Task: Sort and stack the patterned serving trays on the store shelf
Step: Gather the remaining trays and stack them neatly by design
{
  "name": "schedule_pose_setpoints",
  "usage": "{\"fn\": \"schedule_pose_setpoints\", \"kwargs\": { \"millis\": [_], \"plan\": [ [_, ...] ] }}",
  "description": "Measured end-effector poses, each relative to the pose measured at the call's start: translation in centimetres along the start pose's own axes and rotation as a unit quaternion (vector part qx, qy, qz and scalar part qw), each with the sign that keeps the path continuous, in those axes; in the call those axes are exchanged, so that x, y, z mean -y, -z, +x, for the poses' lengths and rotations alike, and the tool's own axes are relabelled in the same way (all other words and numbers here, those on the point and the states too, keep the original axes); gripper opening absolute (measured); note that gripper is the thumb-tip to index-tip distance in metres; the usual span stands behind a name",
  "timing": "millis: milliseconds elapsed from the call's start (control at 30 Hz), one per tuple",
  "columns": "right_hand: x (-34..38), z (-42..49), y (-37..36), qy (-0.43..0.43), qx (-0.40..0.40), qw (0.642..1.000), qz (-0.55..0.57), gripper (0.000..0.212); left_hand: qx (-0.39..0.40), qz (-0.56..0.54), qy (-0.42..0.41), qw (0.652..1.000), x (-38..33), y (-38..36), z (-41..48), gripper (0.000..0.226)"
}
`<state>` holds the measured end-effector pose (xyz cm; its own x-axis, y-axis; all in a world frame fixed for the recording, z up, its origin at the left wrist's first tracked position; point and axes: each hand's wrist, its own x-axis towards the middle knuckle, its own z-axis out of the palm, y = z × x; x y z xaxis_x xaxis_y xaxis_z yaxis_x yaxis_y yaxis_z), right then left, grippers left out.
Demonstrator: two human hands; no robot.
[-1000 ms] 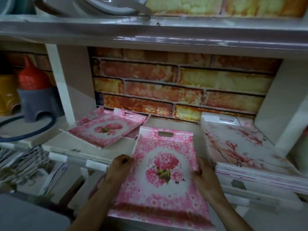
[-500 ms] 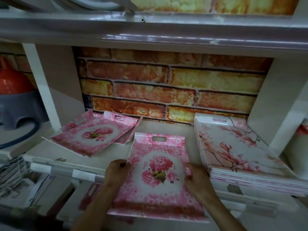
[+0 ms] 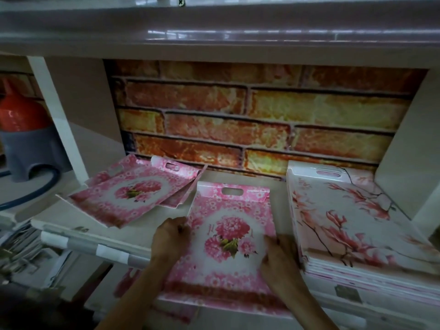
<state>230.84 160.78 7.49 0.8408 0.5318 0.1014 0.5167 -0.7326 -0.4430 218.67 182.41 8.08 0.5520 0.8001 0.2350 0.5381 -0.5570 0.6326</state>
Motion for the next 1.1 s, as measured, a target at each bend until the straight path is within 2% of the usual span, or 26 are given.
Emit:
{"fn": "schedule_pose_setpoints", "kwargs": {
  "millis": [267, 467, 667, 867, 1100],
  "plan": [
    [0.2, 2.0, -0.5, -0.019, 0.002, 1.000, 0.002, 0.062, 0.026, -0.010, -0.002, 1.000, 0.7, -0.7, 3.0, 0.020],
    [-0.6, 4.8, -1.7, -0.038, 0.020, 0.996, 0.073, 0.069, 0.080, -0.084, 0.019, 0.993, 1.7, -0.9, 5.3, 0.030],
    [-0.3, 5.6, -1.5, -0.039, -0.006, 0.991, 0.132, 0.068, 0.106, -0.177, 0.032, 0.978, 3.0, -1.2, 6.2, 0.015],
    [0.2, 6.7, -1.4, -0.039, -0.030, 0.989, 0.136, 0.063, 0.085, -0.185, -0.007, 0.979, 3.0, -1.4, 7.0, 0.023],
    [1.0, 8.4, -1.2, -0.043, -0.032, 0.989, 0.135, 0.057, 0.035, -0.202, -0.016, 0.979, 3.0, -1.4, 6.3, 0.013]
  ]
}}
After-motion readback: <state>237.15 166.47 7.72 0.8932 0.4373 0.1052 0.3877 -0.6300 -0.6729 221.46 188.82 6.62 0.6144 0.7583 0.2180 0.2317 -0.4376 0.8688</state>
